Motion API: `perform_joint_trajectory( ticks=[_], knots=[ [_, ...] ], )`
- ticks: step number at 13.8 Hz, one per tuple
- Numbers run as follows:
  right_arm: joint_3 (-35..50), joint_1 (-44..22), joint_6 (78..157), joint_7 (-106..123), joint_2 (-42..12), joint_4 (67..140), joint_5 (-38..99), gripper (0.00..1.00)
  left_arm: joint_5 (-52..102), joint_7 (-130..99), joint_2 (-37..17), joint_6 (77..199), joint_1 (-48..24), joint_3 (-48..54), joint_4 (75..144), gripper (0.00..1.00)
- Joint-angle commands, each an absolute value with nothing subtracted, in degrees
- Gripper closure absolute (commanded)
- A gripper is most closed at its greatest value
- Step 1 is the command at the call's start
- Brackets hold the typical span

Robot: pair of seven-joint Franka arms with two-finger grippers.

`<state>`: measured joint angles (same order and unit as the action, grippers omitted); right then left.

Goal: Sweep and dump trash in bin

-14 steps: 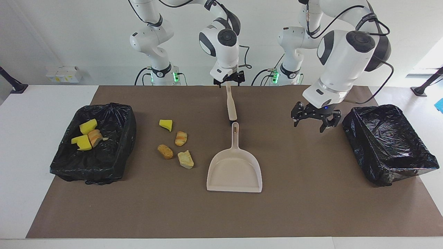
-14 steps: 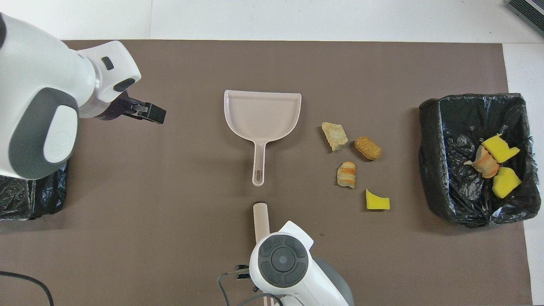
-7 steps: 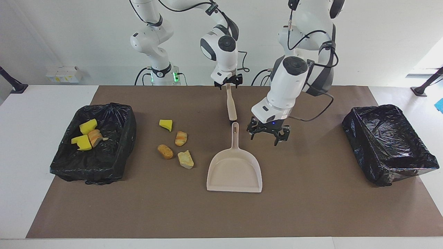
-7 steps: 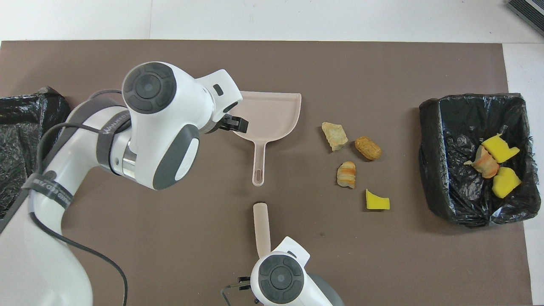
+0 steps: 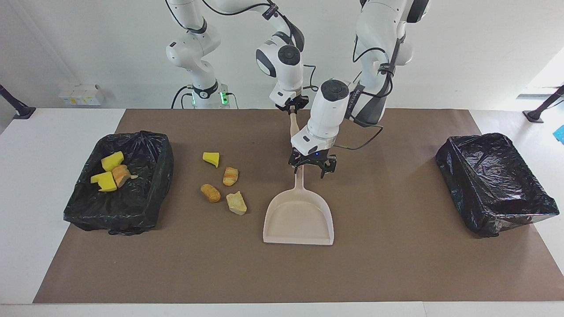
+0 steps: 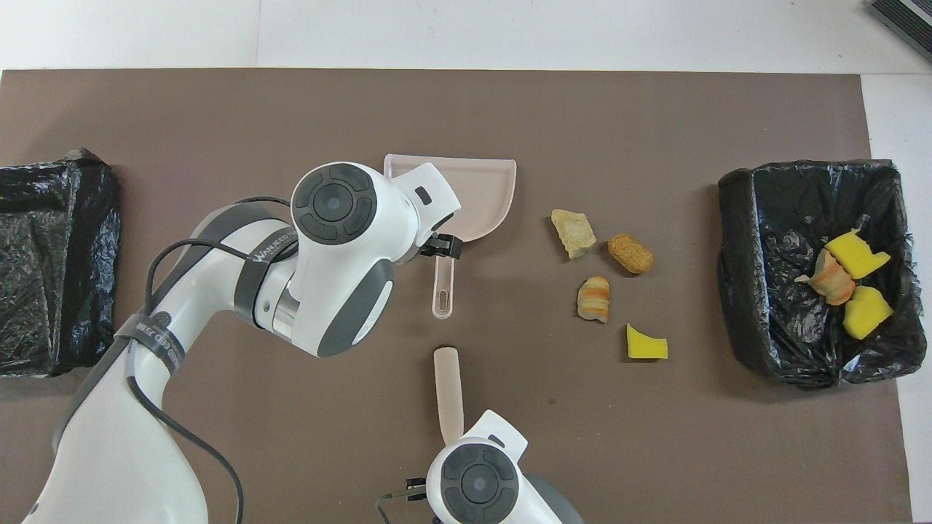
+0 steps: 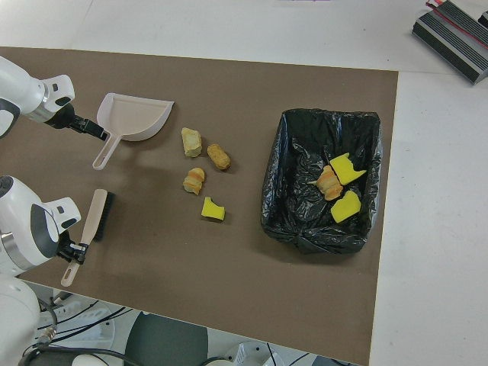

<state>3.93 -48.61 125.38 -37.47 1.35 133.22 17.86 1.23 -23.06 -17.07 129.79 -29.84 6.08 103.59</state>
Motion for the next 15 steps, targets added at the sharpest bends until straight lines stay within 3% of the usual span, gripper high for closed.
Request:
perform_joint_trajectory(
  ticks=[1,5,9,15],
  knots=[
    [3.6,-48.69,126.74,-37.44,1.15,133.33,18.9,1.0,0.18,-25.4,-14.67,131.83,-31.02,5.19,107.57,0.08],
    [2.9,-45.37,117.89,-38.06,6.04,131.22,17.85,1.0,0.18,-28.82,-14.94,135.79,-32.78,5.27,110.04,0.1],
    [2.99,-38.25,105.67,-37.88,13.52,131.22,12.67,1.0,0.18,-30.23,-15.12,135.88,-33.75,5.27,110.21,0.2],
    [2.99,-27.63,98.79,-29.56,15.65,131.04,-3.48,1.0,0.26,-30.85,-16.26,138.51,-33.84,5.27,111.71,0.23]
  ],
)
